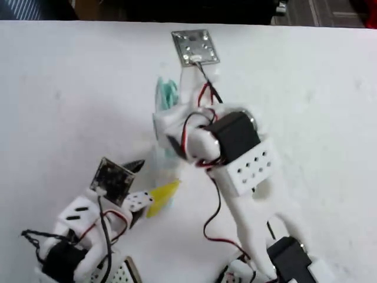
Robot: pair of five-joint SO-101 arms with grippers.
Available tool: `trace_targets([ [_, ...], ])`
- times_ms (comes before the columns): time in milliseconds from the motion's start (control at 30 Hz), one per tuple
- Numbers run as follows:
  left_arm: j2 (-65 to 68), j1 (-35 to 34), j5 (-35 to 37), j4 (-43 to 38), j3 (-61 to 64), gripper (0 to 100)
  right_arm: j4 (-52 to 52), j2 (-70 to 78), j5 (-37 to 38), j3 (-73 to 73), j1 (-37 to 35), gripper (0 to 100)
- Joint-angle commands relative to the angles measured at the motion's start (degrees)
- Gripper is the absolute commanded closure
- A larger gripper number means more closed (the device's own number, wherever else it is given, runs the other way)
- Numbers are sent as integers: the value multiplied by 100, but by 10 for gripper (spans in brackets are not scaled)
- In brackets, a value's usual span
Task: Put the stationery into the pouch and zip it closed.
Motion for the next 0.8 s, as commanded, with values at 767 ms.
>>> trace_targets([
  [767,92,-2809,1547,-1503,255,721,532,-462,8079,1547,453,981],
])
